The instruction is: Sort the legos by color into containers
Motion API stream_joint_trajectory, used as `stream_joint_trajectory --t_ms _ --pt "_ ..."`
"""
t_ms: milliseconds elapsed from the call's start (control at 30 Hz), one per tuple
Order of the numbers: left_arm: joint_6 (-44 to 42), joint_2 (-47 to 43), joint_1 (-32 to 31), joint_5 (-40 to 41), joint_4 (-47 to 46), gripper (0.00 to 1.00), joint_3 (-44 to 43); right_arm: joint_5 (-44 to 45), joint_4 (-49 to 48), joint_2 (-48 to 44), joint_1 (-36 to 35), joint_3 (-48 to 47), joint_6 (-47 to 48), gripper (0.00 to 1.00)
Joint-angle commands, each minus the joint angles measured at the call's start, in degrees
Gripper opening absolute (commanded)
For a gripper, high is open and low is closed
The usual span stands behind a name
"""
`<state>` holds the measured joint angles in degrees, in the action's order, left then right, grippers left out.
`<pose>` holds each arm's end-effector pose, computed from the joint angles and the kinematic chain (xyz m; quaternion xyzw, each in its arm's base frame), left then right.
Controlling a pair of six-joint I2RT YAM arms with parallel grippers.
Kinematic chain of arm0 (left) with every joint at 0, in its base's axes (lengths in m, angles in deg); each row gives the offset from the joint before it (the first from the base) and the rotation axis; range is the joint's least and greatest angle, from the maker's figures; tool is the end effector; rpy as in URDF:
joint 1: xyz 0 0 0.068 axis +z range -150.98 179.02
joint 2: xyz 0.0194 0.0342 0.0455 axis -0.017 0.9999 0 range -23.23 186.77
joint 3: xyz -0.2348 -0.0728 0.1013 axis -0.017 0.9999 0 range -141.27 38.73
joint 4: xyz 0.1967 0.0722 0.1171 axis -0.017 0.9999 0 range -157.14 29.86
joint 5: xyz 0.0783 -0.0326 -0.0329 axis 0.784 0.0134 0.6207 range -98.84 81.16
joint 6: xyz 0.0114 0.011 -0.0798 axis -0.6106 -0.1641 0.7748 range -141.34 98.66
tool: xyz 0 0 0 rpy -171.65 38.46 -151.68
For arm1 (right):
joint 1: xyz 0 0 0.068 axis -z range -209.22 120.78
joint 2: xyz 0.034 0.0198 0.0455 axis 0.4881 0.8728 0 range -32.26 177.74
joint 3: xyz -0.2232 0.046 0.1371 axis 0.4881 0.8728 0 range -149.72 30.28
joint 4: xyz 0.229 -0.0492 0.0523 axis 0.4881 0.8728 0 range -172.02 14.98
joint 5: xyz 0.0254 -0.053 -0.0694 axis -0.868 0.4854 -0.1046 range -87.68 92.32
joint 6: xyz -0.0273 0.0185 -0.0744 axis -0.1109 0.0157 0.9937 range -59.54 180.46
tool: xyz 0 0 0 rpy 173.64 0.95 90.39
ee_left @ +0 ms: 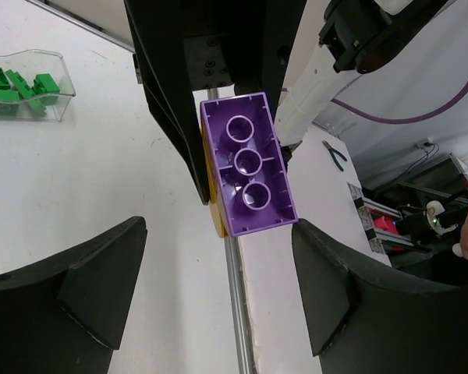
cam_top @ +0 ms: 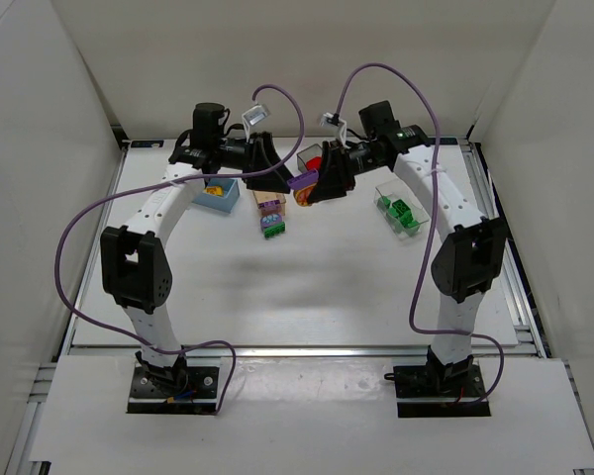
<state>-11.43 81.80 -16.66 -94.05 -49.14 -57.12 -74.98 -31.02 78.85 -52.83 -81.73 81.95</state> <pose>0.3530 -0.1722 0.3489 0.3840 0.6096 -0.6484 0.2461 0.3307 0.2198 0.3480 -0.4784 0.5963 0.5919 0.2555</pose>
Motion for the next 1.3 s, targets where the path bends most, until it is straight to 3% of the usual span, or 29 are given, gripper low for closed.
stream_joint_trajectory --t_ms 0,333,600,800,933,1100,1267 --pt "0.81 -2.73 -0.75 -3.3 -0.51 0.86 -2.67 2.68 1.2 -0.54 -1.43 0.65 1.97 0.07" --pt "0.72 -4.84 -0.4 -0.31 -0.6 0.86 0.4 3.64 1.03 -1.86 -0.55 1.79 1.71 0.07" --pt "1.86 -3.43 -0.84 -0.13 -0.51 0.74 -0.03 4.26 -1.17 -1.07 -0.55 0.65 -1.45 0.07" --pt "0.64 -3.7 -1.54 2.32 0.02 0.78 0.58 4.52 -2.22 -0.63 -0.73 -0.05 -2.86 0.07" --pt "-0.42 -3.43 -1.98 3.73 1.42 0.75 0.32 4.7 -2.14 -0.81 -1.43 -0.05 -2.78 0.07" --pt "-1.12 -2.55 -2.6 4.26 3.53 0.59 -0.91 4.87 -2.22 -0.46 -1.96 -0.4 -2.78 0.07" --pt "-1.65 -2.29 -3.04 4.61 3.97 0.29 -1.0 4.79 -2.31 -0.19 -2.14 -0.76 -3.04 0.07"
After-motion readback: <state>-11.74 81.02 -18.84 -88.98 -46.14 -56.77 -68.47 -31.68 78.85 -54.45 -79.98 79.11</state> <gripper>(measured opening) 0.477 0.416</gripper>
